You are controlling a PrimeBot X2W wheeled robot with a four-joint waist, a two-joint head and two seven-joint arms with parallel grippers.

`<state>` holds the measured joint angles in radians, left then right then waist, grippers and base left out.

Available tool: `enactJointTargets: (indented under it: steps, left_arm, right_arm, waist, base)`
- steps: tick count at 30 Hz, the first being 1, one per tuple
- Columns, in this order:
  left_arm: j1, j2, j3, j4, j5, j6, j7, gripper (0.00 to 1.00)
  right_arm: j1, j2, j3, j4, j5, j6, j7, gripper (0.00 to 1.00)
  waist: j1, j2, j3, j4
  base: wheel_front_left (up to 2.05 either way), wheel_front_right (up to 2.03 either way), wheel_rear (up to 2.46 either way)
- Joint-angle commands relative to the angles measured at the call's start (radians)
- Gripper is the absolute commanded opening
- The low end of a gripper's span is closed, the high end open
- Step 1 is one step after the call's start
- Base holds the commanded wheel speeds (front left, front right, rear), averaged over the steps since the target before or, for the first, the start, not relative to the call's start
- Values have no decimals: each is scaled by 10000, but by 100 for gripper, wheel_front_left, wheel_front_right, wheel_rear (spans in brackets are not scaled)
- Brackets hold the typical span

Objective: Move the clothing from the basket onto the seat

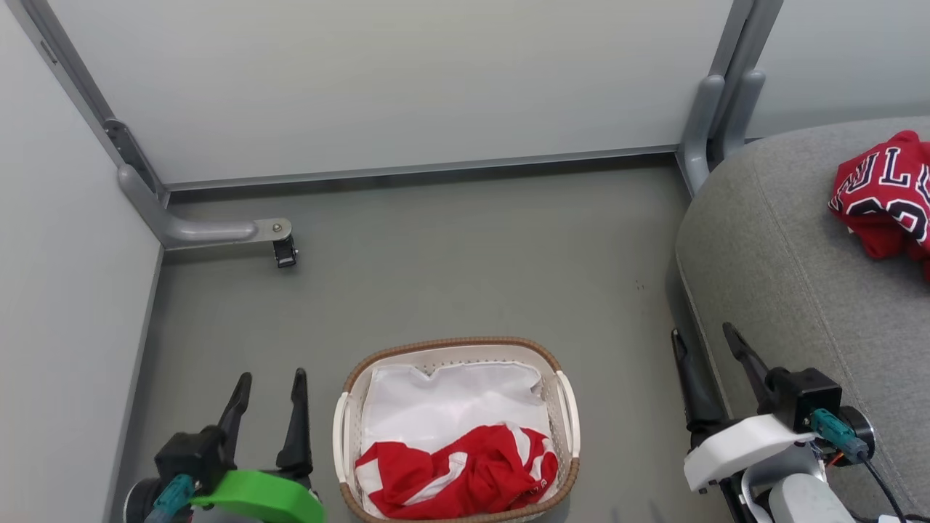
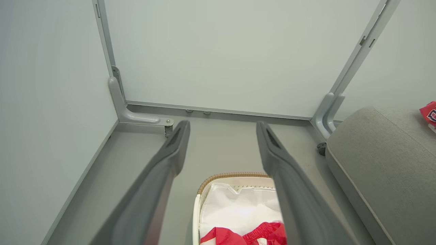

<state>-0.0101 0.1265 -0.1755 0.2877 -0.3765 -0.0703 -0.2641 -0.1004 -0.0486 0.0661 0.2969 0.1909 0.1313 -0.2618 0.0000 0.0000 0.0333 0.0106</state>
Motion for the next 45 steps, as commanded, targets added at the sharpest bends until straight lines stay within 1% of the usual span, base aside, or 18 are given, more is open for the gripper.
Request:
enactJointTargets:
  steps: [1, 8, 15, 20, 23, 24, 25, 27, 30, 33, 40, 45]
  left_arm:
    - [-398, 68, -185, 56, 80, -125, 61, 100]
    - [-2194, 135, -1115, 815, 297, -457, 644, 100]
    - [-4195, 123, -2868, 2599, 409, -606, 1451, 100]
    - [-5273, 344, -4330, 3888, -156, -606, 1890, 100]
    - [-5716, 399, -5132, 4502, -480, -606, 2106, 100]
    - [-5860, 425, -5423, 4697, -645, -606, 2197, 100]
    - [-6097, 473, -5924, 5046, -1001, -607, 2390, 100]
    - [-6330, 592, -6307, 5391, -1287, -597, 2622, 100]
    - [-6735, 808, -6750, 5886, -1585, -594, 2814, 100]
    - [-7086, 875, -7097, 6363, -1888, -593, 2953, 100]
    - [-7694, 1062, -7794, 6967, -2448, -594, 3072, 100]
    - [-7953, 1121, -7900, 7601, -2774, -593, 3064, 100]
  right_arm:
    - [-217, -35, -91, -120, -94, -10, -48, 100]
    - [-891, -36, -304, -576, -319, -10, -48, 100]
    - [-1837, -33, -538, -1118, -483, -10, -48, 100]
    - [-2559, -30, -425, -1496, -382, -10, -47, 100]
    - [-2877, -31, -333, -1685, -305, -10, -48, 100]
    - [-2991, -30, -262, -1768, -258, -10, -48, 100]
    - [-3173, -30, -167, -1900, -195, -10, -48, 100]
    - [-3337, -27, -47, -2048, -100, -10, -48, 100]
    - [-3566, -30, 114, -2265, 21, -10, -48, 100]
    - [-3694, -25, 215, -2474, 114, -10, -47, 100]
    - [-3981, -25, 312, -2703, 288, -10, -48, 100]
    - [-4110, -27, 383, -2787, 430, -10, -48, 100]
  waist:
    - [0, 0, 327, -36]
    - [0, 0, 1596, -319]
    - [0, 0, 3475, -809]
    - [0, 0, 4666, -1334]
    - [0, 0, 5174, -1613]
    - [0, 0, 5382, -1726]
    - [0, 0, 5681, -1892]
    - [0, 0, 5997, -2072]
    - [0, 0, 6474, -2321]
    - [0, 0, 6915, -2510]
    - [0, 0, 7645, -2775]
    - [0, 0, 7899, -2881]
  base:
    - [0, 0, 0]
    - [0, 0, 0]
    - [0, 0, 0]
    - [0, 0, 0]
    - [0, 0, 0]
    - [0, 0, 0]
    - [0, 0, 0]
    - [0, 0, 0]
    - [0, 0, 0]
    - [0, 0, 0]
    - [0, 0, 0]
    - [0, 0, 0]
